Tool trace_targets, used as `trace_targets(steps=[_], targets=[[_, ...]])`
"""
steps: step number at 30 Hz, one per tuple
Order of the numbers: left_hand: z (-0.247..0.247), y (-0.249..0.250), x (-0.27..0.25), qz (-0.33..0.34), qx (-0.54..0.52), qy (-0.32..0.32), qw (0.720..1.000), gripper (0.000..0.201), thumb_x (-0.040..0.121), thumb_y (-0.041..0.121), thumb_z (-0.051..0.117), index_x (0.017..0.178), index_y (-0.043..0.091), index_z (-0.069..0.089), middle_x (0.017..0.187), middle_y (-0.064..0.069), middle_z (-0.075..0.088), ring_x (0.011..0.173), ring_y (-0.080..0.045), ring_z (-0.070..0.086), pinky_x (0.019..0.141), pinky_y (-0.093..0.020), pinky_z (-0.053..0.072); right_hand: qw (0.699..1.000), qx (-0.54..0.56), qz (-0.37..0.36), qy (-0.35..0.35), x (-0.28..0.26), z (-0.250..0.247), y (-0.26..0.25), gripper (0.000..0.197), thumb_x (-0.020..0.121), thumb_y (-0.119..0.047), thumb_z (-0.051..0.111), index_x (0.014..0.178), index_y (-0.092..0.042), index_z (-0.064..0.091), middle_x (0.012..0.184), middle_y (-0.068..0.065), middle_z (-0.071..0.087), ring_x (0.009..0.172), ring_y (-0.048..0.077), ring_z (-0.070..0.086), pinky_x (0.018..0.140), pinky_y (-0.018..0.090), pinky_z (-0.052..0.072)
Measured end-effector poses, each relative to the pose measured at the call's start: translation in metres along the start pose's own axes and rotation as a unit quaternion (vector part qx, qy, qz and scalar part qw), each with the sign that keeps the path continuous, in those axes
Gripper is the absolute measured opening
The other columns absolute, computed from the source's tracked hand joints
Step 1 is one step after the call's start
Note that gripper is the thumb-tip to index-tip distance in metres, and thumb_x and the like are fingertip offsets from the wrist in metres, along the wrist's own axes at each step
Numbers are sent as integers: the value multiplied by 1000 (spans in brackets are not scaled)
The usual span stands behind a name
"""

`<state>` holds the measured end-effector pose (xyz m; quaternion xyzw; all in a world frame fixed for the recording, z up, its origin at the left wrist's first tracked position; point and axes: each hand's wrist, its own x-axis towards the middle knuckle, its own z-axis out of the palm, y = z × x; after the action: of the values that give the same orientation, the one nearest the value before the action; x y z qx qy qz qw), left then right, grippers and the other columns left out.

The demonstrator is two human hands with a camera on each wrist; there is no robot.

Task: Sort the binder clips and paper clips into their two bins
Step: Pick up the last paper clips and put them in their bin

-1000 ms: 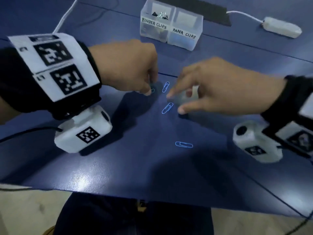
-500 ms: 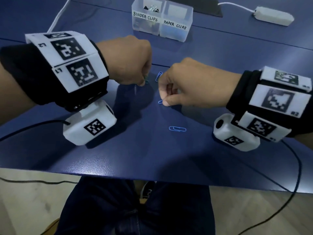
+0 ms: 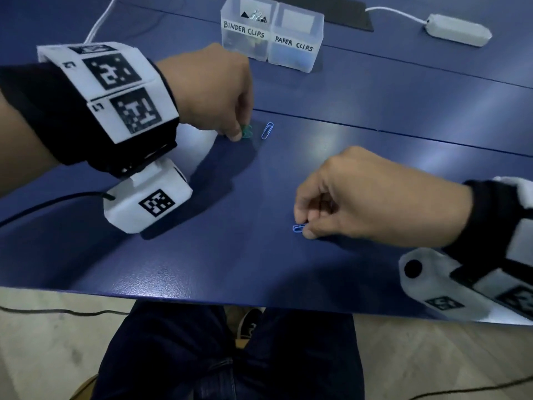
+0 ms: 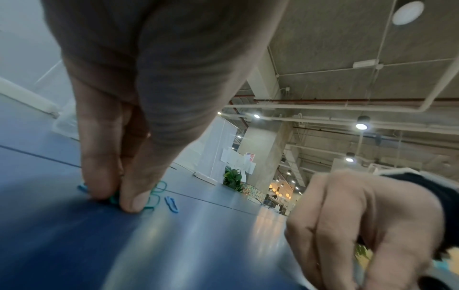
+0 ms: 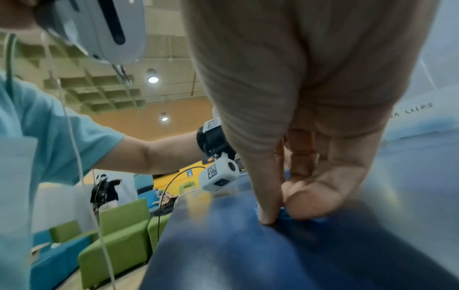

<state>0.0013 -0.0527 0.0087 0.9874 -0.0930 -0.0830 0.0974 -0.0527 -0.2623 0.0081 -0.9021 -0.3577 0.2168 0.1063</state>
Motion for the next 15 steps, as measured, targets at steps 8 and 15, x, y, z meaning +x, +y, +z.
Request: trace_targets(steps=[8, 15], targets=[[-4, -10, 7, -5, -41, -7, 999, 17, 67, 22, 84, 83, 23, 78, 69, 7, 71, 66, -6, 63, 68, -26, 51, 998, -20, -10, -53, 1, -6, -5, 7, 77, -24, 71, 75, -22, 64, 65, -9, 65, 61, -1, 58, 59, 12, 45], [-5, -15, 7, -4, -50, -16, 999, 15, 68, 27, 83, 83, 24, 80, 73, 1, 76, 65, -3, 63, 55, -17, 42, 996, -43, -41, 66, 67, -52, 13, 43, 74, -13, 68, 114, -28, 67, 75, -10, 74, 64, -10, 59, 68, -1, 39]])
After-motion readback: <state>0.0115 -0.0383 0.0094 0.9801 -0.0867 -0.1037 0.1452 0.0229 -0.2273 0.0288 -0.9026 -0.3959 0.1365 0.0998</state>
